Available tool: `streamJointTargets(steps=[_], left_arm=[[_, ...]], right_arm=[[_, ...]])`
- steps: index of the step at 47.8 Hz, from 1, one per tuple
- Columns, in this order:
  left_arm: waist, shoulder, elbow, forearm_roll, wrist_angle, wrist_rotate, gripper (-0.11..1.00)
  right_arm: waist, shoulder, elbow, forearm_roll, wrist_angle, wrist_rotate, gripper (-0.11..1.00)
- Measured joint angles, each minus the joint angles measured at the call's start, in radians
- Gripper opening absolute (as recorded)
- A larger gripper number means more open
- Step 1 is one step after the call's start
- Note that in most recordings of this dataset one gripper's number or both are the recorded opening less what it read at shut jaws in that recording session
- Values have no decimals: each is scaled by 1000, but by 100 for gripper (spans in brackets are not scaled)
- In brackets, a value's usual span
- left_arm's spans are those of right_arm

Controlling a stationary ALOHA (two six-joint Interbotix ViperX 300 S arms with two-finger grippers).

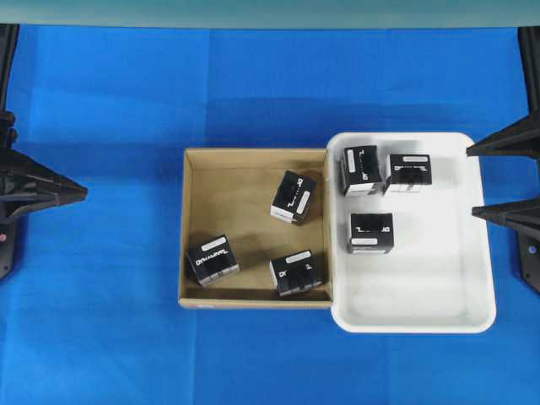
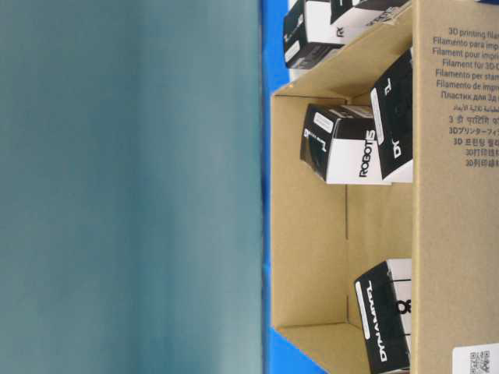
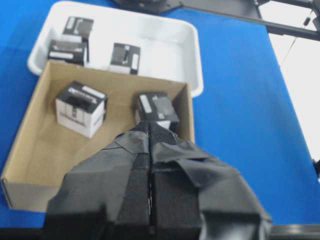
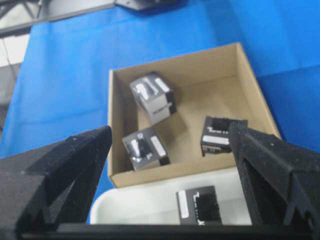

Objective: Pick a box that is randomly placed inside the cardboard box.

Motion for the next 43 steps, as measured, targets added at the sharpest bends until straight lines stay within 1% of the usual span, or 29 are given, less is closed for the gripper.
streamJointTargets(steps=[23,43], left_arm=[[-9,-11,0,0,2,-2,-7],[0,-21,0,0,2,-8,-7]], right_arm=[[0,-20,29,0,-2,0,95],[0,-28,57,2,-2,2,95]])
